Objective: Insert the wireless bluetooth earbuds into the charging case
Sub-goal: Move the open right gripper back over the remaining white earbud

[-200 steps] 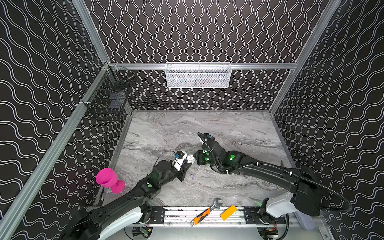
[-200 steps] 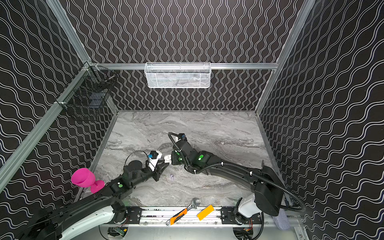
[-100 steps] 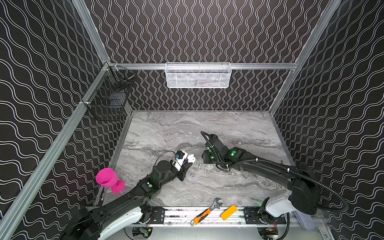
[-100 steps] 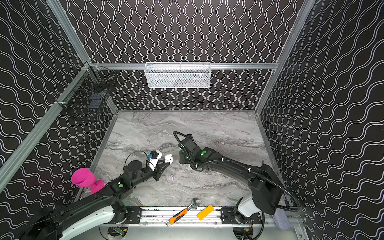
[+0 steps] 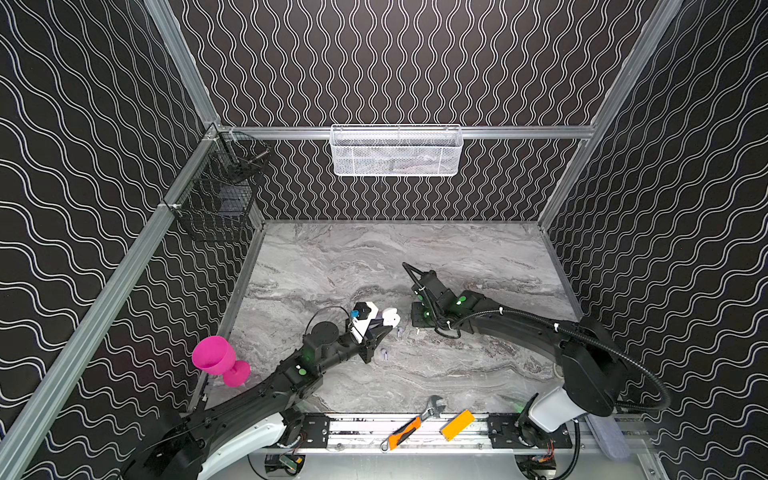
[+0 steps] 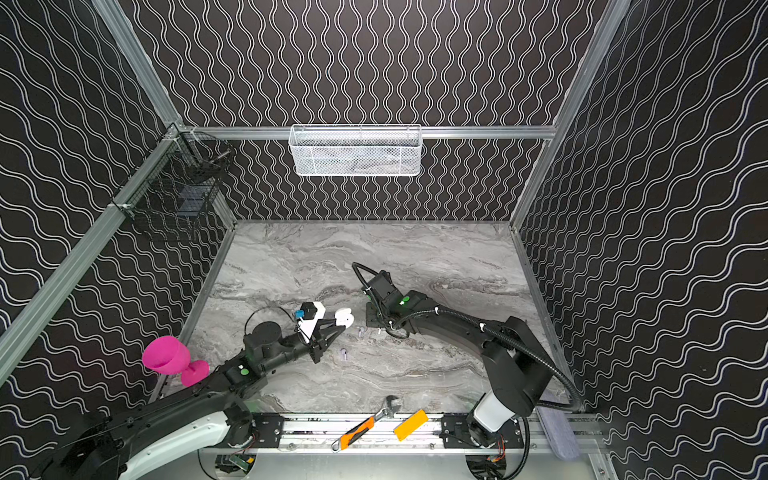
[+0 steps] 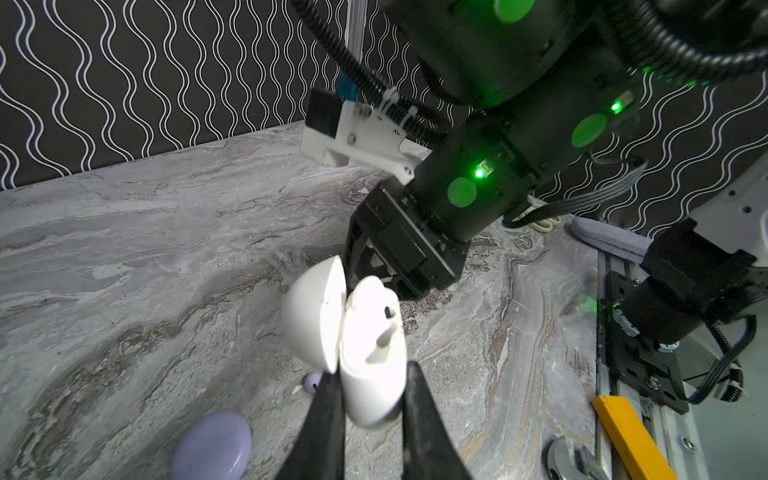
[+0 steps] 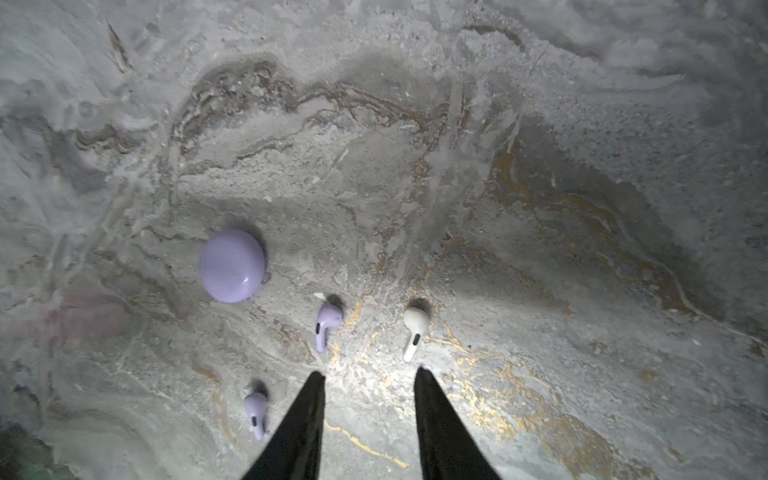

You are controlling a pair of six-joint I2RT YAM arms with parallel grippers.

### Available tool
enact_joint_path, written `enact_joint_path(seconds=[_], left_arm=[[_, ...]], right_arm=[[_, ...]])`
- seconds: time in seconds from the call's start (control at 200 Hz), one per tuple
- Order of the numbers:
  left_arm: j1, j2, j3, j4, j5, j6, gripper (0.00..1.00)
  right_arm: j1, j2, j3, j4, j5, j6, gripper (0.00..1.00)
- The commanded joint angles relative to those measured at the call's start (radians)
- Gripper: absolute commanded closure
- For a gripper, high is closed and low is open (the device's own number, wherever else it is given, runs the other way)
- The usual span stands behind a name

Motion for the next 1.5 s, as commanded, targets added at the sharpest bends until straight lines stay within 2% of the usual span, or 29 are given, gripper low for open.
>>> enact_joint_path(seconds=[0.0,0.135,0.556,0.961,1.336,1.496], left_arm=[[-0.001,-0.010,-0.006,0.052,0.019,0.000,0.98],[-0.001,-0.008,-0.010,0.063,0.018,-0.001,0.98],[-0.001,-0.012,-0.035,0.096,-0.002,0.024,0.99],[-0.001,-0.015,-0.041,0.106,-0.003,0.029,0.98],[0.000,-0.015,-0.040,0.104,-0.006,0.030,0.98],[-0.001,-0.013,-0.040,0.104,-0.007,0.030,0.98]], right_arm=[[-0.017,0.020,-0.008,-0.018,-0.005,-0.010,0.56],[-0.019,0.057,-0.001,-0.028,-0.010,-0.017,0.50],[-0.018,0.127,-0.001,-0.021,-0.018,-0.022,0.49],[0.002,0.187,0.009,-0.038,0.001,-0.030,0.55],[0.002,0.205,0.003,-0.040,0.009,-0.041,0.66],[0.002,0.199,-0.004,-0.033,0.004,-0.039,0.68]])
